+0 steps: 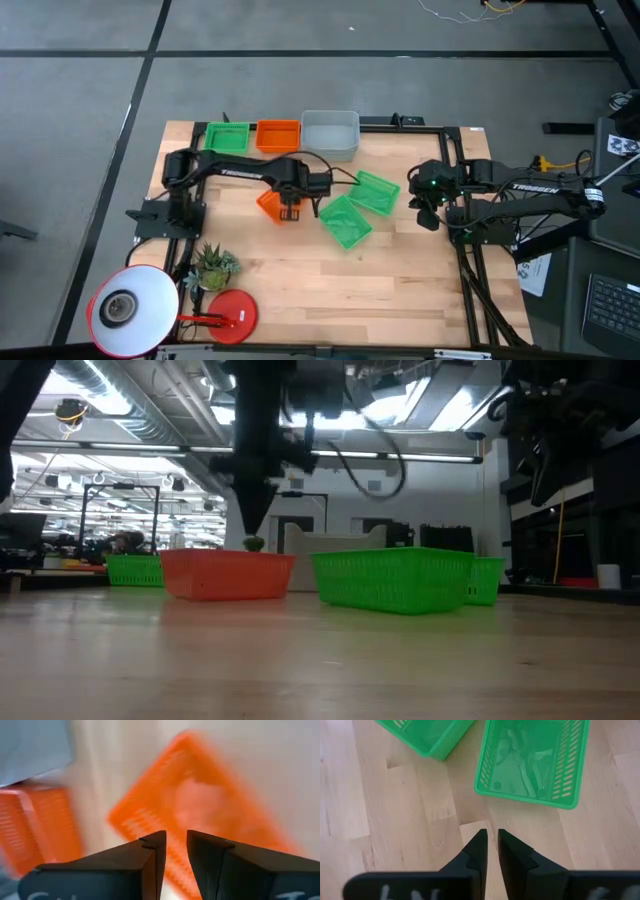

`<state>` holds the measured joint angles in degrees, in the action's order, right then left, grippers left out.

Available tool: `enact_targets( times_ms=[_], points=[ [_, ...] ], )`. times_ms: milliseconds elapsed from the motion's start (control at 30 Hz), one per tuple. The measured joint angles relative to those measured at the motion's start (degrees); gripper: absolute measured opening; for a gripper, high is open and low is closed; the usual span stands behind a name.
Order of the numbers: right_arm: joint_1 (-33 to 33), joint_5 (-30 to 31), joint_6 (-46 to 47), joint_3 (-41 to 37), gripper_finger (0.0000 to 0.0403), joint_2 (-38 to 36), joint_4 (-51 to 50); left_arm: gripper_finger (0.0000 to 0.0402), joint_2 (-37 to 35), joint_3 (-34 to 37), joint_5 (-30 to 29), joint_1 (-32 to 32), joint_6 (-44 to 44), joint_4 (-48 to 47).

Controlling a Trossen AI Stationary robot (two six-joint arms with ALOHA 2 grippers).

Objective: Stack baskets by color
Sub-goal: Stack the bottom orange bin on the top orange bins

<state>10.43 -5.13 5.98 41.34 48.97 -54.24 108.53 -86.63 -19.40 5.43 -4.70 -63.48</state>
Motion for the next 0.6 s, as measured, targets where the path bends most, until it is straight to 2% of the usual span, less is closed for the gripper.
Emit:
enact_targets(
  times_ms=[100, 267, 367, 467, 600],
  points=[
    [-0.02, 0.00, 0.00, -0.26, 0.0044, 0.02, 0.02, 0.0069, -2.65, -0.15, 2.34, -0.69, 4.02, -1.43],
    [0.01, 0.02, 0.00, -0.26, 0.0044, 0.02, 0.02, 0.0069, -7.56, -0.07, -3.44, 0.84, 8.68, -6.46],
    [0.01, 0.00, 0.01, -0.26, 0.0044, 0.04, 0.02, 0.0069, -12.08, 2.01, -2.41, 2.78, 11.91, -4.97],
    [0.01, 0.00, 0.02, -0.26, 0.0044, 0.04, 0.05, 0.0069, -16.64, 8.35, 0.91, 5.08, 13.16, 0.07],
    [-0.01, 0.00, 0.01, -0.26, 0.0044, 0.04, 0.02, 0.0069, -23.55, 20.74, 1.75, 8.91, 13.60, 11.44]
  ],
)
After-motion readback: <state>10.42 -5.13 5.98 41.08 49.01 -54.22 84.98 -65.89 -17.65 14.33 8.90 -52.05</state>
